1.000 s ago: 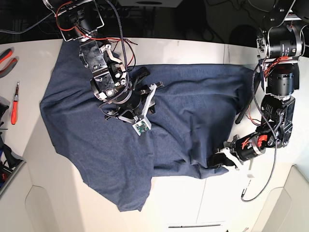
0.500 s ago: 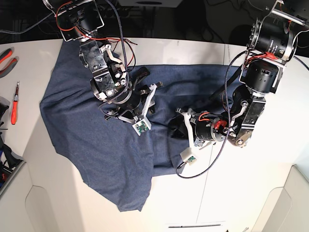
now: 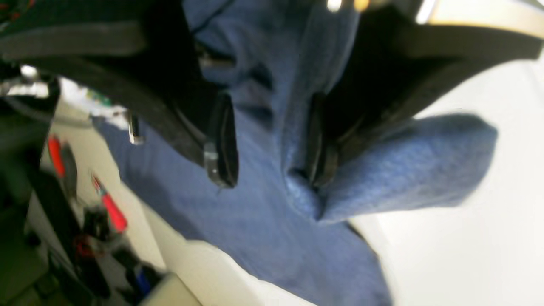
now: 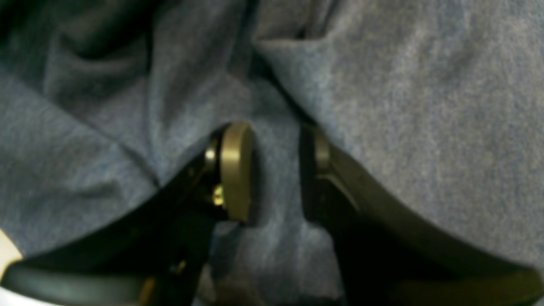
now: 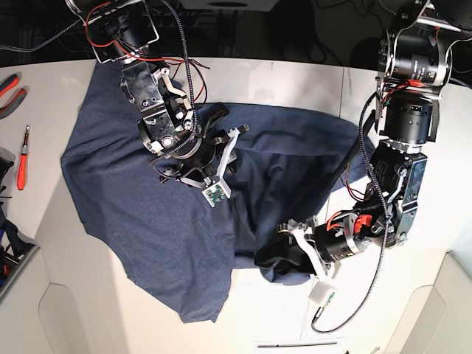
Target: Layout the t-shirt on the table in an organized manner, then fold the t-shirt properly
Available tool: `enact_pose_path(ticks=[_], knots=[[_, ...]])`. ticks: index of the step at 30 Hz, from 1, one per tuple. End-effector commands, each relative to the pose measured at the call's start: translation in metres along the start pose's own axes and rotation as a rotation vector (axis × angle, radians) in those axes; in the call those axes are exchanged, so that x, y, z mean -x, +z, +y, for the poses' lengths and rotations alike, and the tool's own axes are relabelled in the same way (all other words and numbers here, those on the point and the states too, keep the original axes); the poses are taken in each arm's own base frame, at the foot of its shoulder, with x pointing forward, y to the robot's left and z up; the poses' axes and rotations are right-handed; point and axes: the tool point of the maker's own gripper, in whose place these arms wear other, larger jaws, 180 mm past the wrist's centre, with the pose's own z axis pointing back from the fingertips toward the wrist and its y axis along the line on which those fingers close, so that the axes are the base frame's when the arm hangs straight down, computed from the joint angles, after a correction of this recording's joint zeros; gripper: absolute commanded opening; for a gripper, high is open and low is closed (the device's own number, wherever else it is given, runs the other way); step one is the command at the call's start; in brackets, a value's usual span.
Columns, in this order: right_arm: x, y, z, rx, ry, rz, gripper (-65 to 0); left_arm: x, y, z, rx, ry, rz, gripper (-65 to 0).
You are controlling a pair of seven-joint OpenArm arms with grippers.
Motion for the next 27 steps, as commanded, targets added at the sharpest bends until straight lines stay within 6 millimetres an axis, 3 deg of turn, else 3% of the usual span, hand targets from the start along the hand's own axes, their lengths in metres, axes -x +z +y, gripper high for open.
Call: enact_pose_path(ticks=[1, 6, 12, 16, 19, 22, 24, 27], knots=[[0.01, 0.0, -0.007, 0.022, 0.012, 0.053, -45.7, -0.026, 0.003, 0.0, 0.01, -0.021, -0.06, -35.8], [0.01, 0.0, -0.007, 0.021, 0.012, 0.052, -45.7, -0.003, 0.01, 0.012, -0.028, -0.024, 0.047, -35.9], [0.01, 0.0, -0.007, 0.021, 0.012, 0.052, -46.0, 0.041, 0.03, 0.025, -0.05, -0.009, 0.26, -35.9], [0.01, 0.0, -0.007, 0.021, 0.012, 0.052, -47.7, 0.042, 0.045, 0.032, -0.047, 0.016, 0.265, -35.9], [0.01, 0.0, -0.007, 0.021, 0.012, 0.052, -47.7, 0.028, 0.054, 0.044, -0.074, 0.006, 0.204, -36.0], [0.01, 0.0, -0.006, 0.021, 0.012, 0.052, -47.7, 0.017, 0.065, 0.064, -0.143, -0.059, 0.161, -42.4], [0.01, 0.0, -0.007, 0.021, 0.012, 0.052, -47.7, 0.025, 0.069, 0.078, -0.21, -0.14, 0.2, -46.0], [0.01, 0.0, -0.007, 0.022, 0.012, 0.051, -47.7, 0.044, 0.069, 0.087, -0.251, -0.176, 0.227, -45.9]])
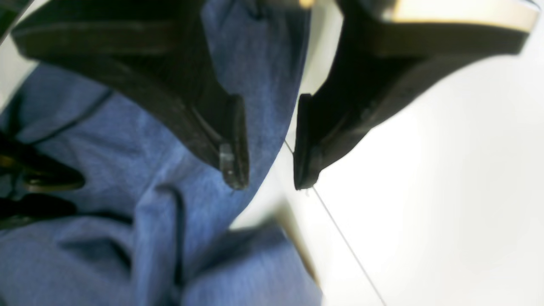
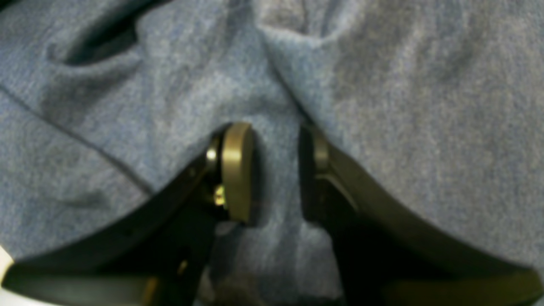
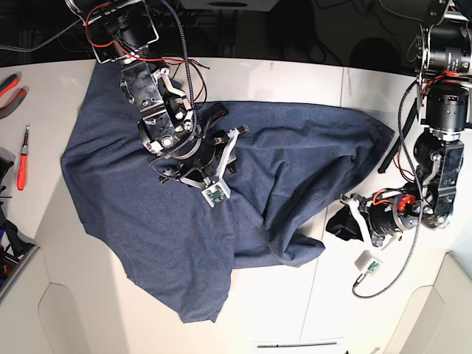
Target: Layout the t-shirt on the table in an organized manner, then fold the t-shirt properly
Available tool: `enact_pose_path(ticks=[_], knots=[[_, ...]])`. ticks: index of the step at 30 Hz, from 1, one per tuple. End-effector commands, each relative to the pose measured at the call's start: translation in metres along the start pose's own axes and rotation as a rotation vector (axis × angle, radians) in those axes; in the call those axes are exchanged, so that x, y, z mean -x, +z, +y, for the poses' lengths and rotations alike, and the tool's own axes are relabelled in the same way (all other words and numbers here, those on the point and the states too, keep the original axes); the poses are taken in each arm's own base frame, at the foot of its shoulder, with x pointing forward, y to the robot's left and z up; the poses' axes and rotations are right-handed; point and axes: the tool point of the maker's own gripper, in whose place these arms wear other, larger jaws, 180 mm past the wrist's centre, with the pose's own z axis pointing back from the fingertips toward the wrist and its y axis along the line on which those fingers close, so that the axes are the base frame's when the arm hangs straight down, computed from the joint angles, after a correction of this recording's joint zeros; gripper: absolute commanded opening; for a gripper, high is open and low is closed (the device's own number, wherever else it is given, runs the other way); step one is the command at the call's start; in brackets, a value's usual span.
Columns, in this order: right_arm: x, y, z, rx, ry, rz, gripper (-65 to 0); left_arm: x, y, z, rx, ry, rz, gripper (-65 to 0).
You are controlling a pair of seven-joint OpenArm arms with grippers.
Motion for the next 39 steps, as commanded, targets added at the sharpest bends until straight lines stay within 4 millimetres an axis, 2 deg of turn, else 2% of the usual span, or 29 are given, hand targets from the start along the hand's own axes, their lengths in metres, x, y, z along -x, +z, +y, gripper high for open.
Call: enact_pose_path(ticks=[1, 4, 8, 11, 18, 23, 24, 25, 28, 29, 32, 35, 39], knots=[[0.01, 0.0, -0.007, 0.022, 0.012, 0.051, -47.7, -0.016, 0.002, 0.004, 0.001, 0.0, -0.062, -45.9], [0.01, 0.0, -0.007, 0.021, 0.012, 0.051, -47.7, 0.002, -0.011, 0.001, -0.002, 0.029, -0.055, -44.4], [0.01, 0.0, -0.007, 0.021, 0.012, 0.052, -47.7, 0.025, -0.025, -0.001, -0.012, 0.043, -0.035, -34.2], [0.01, 0.0, -0.007, 0.022, 0.012, 0.052, -47.7, 0.034, -0.027, -0.002, -0.009, 0.06, -0.019, -33.6], [0.01, 0.0, -0.007, 0.022, 0.012, 0.052, -47.7, 0.037, -0.028, -0.004, -0.005, 0.063, -0.011, -33.6], [0.009, 0.0, -0.007, 0.021, 0.013, 0.051, -47.7, 0.059, -0.035, -0.02, 0.023, -0.012, 0.075, -33.7], [0.009, 0.0, -0.007, 0.022, 0.013, 0.05, -47.7, 0.063, -0.037, -0.024, 0.032, -0.03, 0.092, -34.4], [0.009, 0.0, -0.007, 0.022, 0.012, 0.051, -47.7, 0.066, -0.038, -0.028, 0.04, -0.048, 0.108, -38.7], [0.01, 0.0, -0.007, 0.021, 0.012, 0.052, -47.8, 0.068, -0.04, -0.031, 0.044, -0.059, 0.116, -62.7], [0.01, 0.0, -0.007, 0.021, 0.012, 0.052, -47.9, 0.067, -0.039, -0.029, 0.042, -0.061, 0.114, -65.0], [0.01, 0.0, -0.007, 0.022, 0.012, 0.052, -48.8, 0.063, -0.034, -0.014, -0.008, -0.062, 0.112, -65.0], [0.01, 0.0, -0.007, 0.022, 0.012, 0.052, -48.8, 0.061, -0.023, 0.021, -0.154, -0.04, 0.114, -65.0], [0.01, 0.0, -0.007, 0.023, 0.011, 0.052, -48.8, 0.07, -0.005, 0.06, -0.312, -0.025, 0.162, -65.0]])
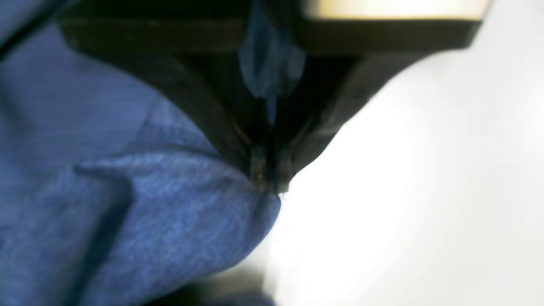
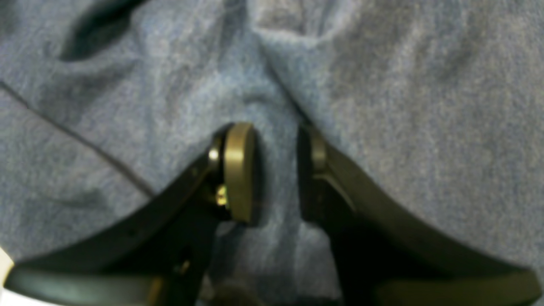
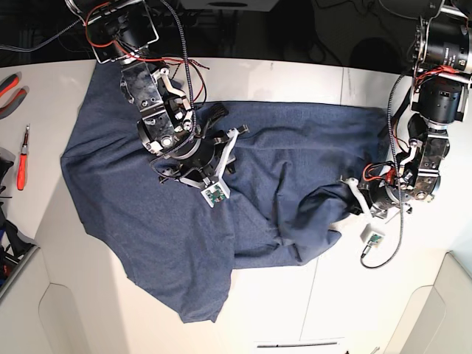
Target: Layout the t-shirt on the table in an organized manner, then fold the t-shirt properly
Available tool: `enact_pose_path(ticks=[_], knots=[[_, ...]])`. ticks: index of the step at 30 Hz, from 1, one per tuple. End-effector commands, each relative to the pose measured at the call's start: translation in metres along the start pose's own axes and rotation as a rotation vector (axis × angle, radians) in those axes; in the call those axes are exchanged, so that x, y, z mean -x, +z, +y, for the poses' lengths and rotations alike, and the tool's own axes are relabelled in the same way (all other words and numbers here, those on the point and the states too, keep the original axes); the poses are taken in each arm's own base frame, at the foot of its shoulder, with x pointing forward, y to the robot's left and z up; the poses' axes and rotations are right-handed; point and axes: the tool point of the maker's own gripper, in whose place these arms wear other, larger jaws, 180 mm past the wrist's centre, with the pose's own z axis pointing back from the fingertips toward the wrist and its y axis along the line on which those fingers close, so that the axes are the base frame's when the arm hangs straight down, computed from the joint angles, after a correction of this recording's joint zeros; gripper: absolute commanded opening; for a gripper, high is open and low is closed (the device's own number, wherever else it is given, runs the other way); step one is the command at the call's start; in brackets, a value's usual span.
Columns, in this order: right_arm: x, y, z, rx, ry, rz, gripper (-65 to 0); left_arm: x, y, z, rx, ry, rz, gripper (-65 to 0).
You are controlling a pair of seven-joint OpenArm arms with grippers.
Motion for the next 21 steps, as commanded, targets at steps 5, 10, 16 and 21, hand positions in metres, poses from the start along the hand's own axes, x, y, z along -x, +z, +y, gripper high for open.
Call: enact_pose_path(ticks=[5, 10, 16, 21], knots=[[0.01, 0.0, -0.006, 0.022, 0.012, 0.051, -48.8, 0.009, 0.009, 0.044, -0.191, -0.07, 0.092, -65.0], [0.01, 0.0, -0.007, 0.026, 0.009, 0.052, -48.8, 0.028, 0.021, 0.077, -0.371, -0.132, 0.225, -65.0], [0.01, 0.0, -0.008, 0.031, 0.006, 0.052, -48.8, 0.032, 0.036, 0.104, -0.47, -0.184, 0.263, -65.0], [0.01, 0.0, -0.008, 0.031, 0.006, 0.052, -48.8, 0.001, 0.05, 0.122, -0.513, -0.165, 0.152, -55.9]])
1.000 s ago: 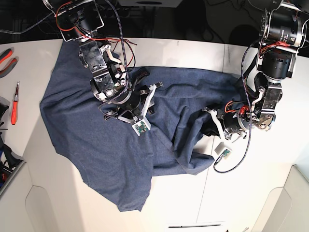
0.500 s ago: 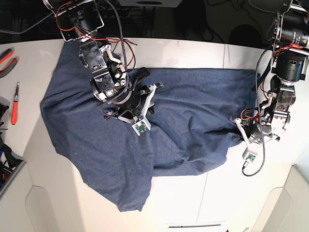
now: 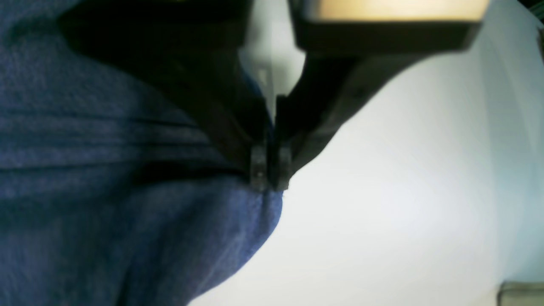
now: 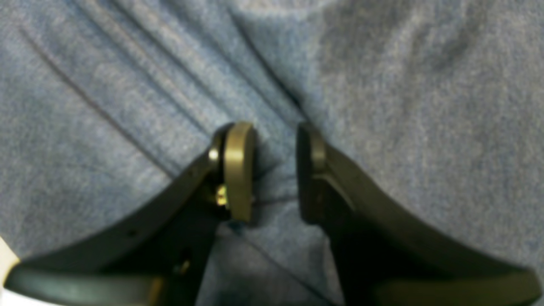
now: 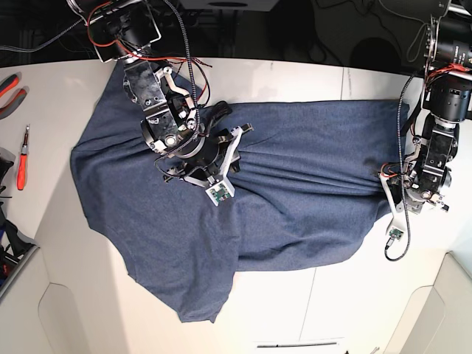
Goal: Layout the t-shirt on the table in an organized manner, then fold the t-shirt properly
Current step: 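Release the left gripper and move it back to the shirt edge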
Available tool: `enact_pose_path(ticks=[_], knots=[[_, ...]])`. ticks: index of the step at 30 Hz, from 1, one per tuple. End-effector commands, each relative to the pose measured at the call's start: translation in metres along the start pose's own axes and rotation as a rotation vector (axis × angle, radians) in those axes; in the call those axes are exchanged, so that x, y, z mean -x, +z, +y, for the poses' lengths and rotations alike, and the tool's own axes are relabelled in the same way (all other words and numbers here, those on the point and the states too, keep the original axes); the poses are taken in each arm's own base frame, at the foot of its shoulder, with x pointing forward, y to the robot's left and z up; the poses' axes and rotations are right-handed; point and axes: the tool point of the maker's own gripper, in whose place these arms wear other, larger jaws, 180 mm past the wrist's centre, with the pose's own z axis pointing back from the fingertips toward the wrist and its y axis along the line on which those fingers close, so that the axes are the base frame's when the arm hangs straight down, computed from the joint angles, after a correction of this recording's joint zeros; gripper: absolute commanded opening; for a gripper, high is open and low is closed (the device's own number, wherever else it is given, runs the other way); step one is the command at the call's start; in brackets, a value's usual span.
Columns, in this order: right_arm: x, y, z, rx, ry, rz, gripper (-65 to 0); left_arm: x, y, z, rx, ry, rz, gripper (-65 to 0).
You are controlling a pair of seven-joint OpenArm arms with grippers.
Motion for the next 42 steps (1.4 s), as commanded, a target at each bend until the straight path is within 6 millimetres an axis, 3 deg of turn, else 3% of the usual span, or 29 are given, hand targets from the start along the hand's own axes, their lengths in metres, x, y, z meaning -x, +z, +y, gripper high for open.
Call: enact_pose_path(ticks=[1, 3, 8, 13, 16, 19, 23, 27, 29, 32, 37, 42], knots=[[0.011, 0.001, -0.01, 0.034, 0.013, 0.056, -48.8, -0.021, 0.009, 0.05, -0.128, 0.021, -0.049, -49.6], [0.011, 0.001, -0.01, 0.035, 0.013, 0.058, -48.8, -0.031, 0.016, 0.069, -0.172, 0.072, -0.083, -41.9], [0.013, 0.001, -0.01, 0.035, 0.013, 0.068, -48.8, -0.038, 0.028, 0.104, -0.21, 0.214, -0.149, -41.6], [0.009, 0.002, -0.011, 0.036, 0.014, 0.057, -48.8, -0.064, 0.034, 0.081, 0.058, 0.381, -0.31, -41.6], [-0.006, 0.007, -0.011, 0.042, 0.019, 0.021, -48.8, -0.073, 0.038, 0.073, 0.131, 0.43, -0.353, -41.6], [-0.03, 0.02, -0.016, 0.062, 0.032, -0.014, -48.8, -0.072, 0.038, 0.067, 0.156, 0.413, -0.344, -41.6], [-0.085, 0.051, -0.019, 0.086, 0.045, -0.16, -48.8, -0.074, 0.039, 0.066, 0.171, 0.437, -0.354, -41.6], [-0.139, 0.082, -0.006, 0.033, -0.005, -0.348, -48.8, -0.077, 0.04, 0.063, 0.187, 0.46, -0.365, -41.6], [-0.154, 0.086, 0.003, 0.009, -0.027, -0.409, -48.8, -0.079, 0.04, 0.061, 0.195, 0.468, -0.37, -41.6], [-0.163, 0.07, 0.018, -0.027, -0.065, -0.444, -48.8, -0.083, 0.04, 0.053, 0.22, 0.481, -0.38, -41.6], [-0.161, 0.012, 0.031, -0.081, -0.076, -0.381, -48.8, -0.09, 0.039, 0.029, 0.271, 0.495, -0.39, -41.6], [-0.118, -0.039, 0.001, 0.035, -0.008, -0.16, -56.0, -0.095, 0.039, 0.016, 0.296, 0.508, -0.395, -41.6]])
